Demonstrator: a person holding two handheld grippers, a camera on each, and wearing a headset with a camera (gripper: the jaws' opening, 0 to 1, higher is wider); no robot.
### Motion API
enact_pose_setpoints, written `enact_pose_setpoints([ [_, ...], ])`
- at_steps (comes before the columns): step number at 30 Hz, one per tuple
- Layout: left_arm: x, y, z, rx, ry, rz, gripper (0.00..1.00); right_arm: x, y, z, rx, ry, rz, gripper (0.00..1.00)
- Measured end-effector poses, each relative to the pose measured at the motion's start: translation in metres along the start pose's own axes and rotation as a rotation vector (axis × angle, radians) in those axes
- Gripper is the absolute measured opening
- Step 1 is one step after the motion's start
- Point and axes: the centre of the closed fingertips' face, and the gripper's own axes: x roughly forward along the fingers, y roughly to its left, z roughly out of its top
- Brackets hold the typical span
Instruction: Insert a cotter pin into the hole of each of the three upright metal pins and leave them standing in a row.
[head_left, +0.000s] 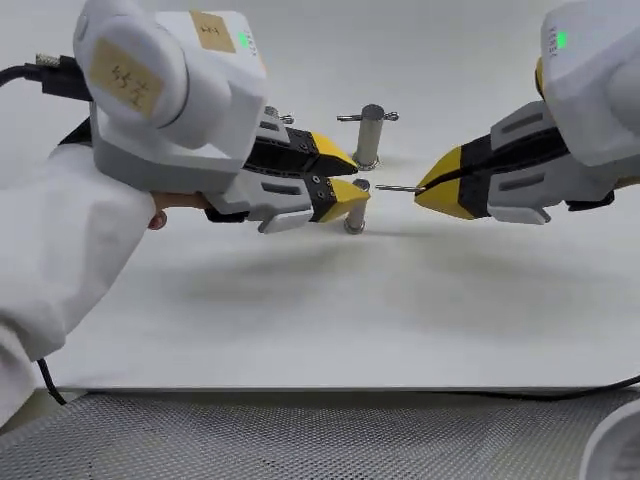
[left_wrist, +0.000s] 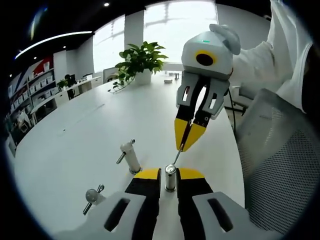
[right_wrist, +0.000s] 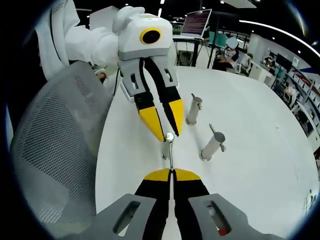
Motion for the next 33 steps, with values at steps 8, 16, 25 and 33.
enact_pose_setpoints([
  [8,-0.001,-0.004,0.003,-0.006,-0.003,-0.025,0.06,0.005,-0.001,0.003,-0.014,-0.005,0.013,0.0],
  [16,-0.003,-0.002,0.003,-0.003,-0.001,-0.028,0.06,0.006,0.0,0.006,-0.047,-0.012,0.021,0.0],
  [25,-0.002,-0.002,0.003,0.005,0.002,-0.034,0.06,0.017,0.002,0.016,-0.071,-0.027,0.034,0.0],
  [33,-0.002,-0.001,0.002,0.011,0.006,-0.035,0.06,0.021,0.004,0.023,-0.119,-0.025,0.063,0.0],
])
